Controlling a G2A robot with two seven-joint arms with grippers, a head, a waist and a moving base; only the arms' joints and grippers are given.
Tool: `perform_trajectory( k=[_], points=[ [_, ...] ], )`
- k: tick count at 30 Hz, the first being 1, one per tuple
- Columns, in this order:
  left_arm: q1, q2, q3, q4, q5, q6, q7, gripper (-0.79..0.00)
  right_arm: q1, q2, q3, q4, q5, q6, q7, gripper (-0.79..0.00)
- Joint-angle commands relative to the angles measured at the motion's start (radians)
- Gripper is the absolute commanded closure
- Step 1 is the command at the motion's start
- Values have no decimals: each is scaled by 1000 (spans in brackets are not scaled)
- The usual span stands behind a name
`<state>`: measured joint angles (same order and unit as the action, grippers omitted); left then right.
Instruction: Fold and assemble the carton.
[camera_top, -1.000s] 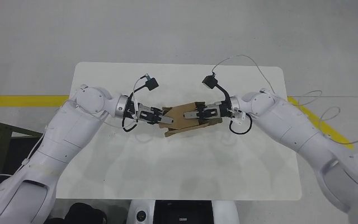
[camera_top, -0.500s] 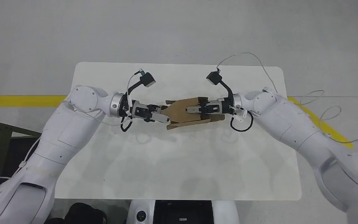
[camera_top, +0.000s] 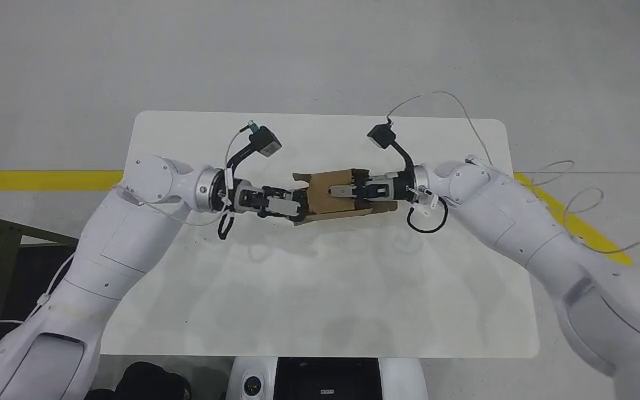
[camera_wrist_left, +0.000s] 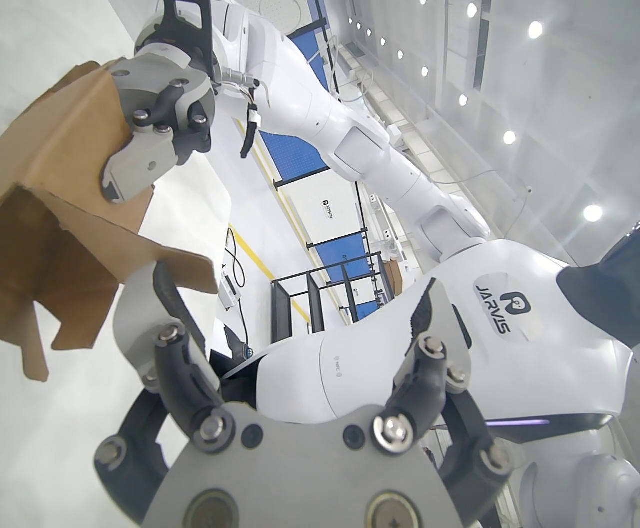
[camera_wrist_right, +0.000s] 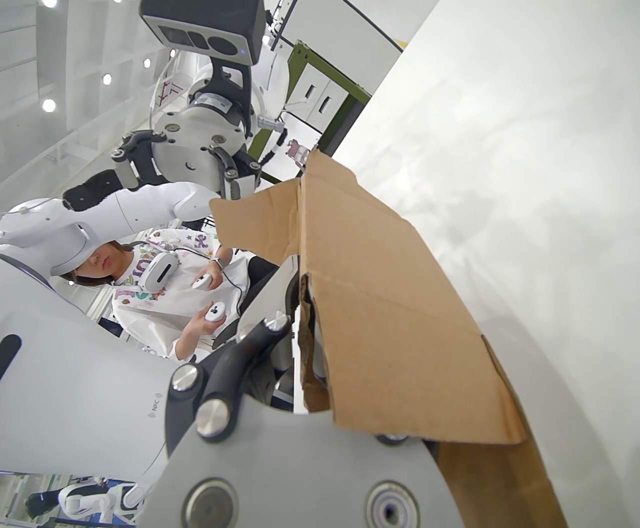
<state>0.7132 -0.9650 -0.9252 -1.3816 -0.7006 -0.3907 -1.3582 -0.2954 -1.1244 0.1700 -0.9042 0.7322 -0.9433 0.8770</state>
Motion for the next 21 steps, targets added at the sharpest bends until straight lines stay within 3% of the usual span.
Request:
perform_trajectory(
  k=[1, 21],
  points=[
    [0, -4, 5, 0, 6, 2, 14, -785, 1, -6, 0, 0, -2, -2, -2, 0],
    [-13, -28, 11, -5, 129, -19, 82, -785, 3, -43, 0, 24, -28, -22, -22, 0]
  ],
)
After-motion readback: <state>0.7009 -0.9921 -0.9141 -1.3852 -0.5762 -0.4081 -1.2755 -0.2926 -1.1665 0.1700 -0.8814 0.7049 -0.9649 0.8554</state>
